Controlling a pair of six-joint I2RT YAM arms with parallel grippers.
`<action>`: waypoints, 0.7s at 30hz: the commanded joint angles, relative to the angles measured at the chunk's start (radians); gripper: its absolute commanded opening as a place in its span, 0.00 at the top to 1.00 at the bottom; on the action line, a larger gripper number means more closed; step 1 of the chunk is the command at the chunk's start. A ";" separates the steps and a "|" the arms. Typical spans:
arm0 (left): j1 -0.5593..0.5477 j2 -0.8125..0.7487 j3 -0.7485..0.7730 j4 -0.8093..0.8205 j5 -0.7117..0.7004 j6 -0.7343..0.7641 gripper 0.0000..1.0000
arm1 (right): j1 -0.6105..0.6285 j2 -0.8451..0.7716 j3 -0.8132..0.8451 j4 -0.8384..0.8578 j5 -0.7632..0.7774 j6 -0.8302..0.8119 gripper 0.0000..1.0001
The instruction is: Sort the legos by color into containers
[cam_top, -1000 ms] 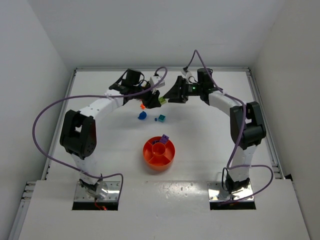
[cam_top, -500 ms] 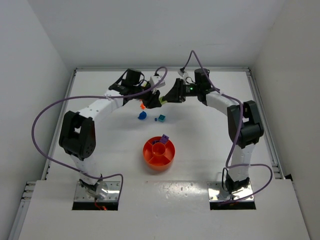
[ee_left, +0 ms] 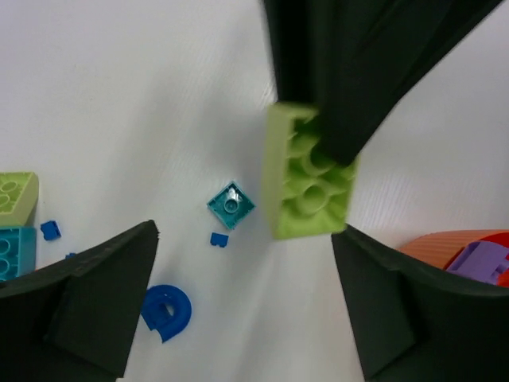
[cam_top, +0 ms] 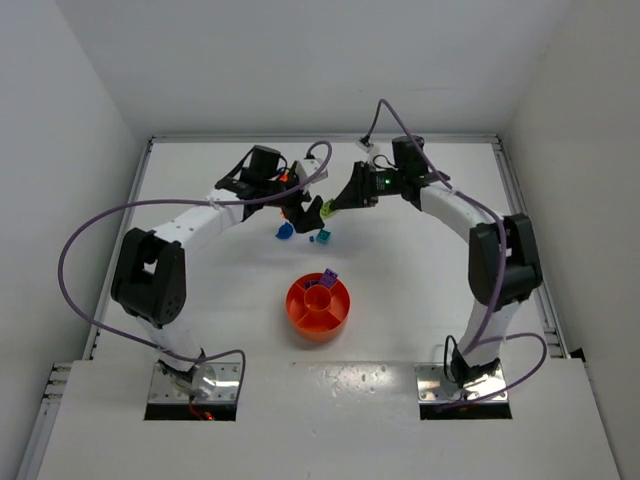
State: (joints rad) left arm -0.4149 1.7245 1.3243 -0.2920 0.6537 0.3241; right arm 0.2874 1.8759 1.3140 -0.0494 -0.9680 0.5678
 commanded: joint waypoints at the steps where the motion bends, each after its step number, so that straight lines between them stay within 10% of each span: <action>1: -0.013 -0.082 -0.036 0.068 -0.023 -0.055 0.00 | -0.017 -0.173 -0.018 -0.203 0.063 -0.311 1.00; 8: 0.037 -0.100 -0.048 0.079 -0.129 -0.236 0.00 | 0.016 -0.356 -0.108 -0.576 0.178 -0.854 1.00; 21: 0.103 -0.036 -0.048 0.148 -0.187 -0.359 0.00 | 0.180 -0.461 -0.193 -0.805 0.244 -1.221 1.00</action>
State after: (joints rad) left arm -0.3187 1.6905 1.2713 -0.2043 0.4831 -0.0116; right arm 0.4183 1.4712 1.1271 -0.8127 -0.7288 -0.5175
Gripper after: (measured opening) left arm 0.997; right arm 0.274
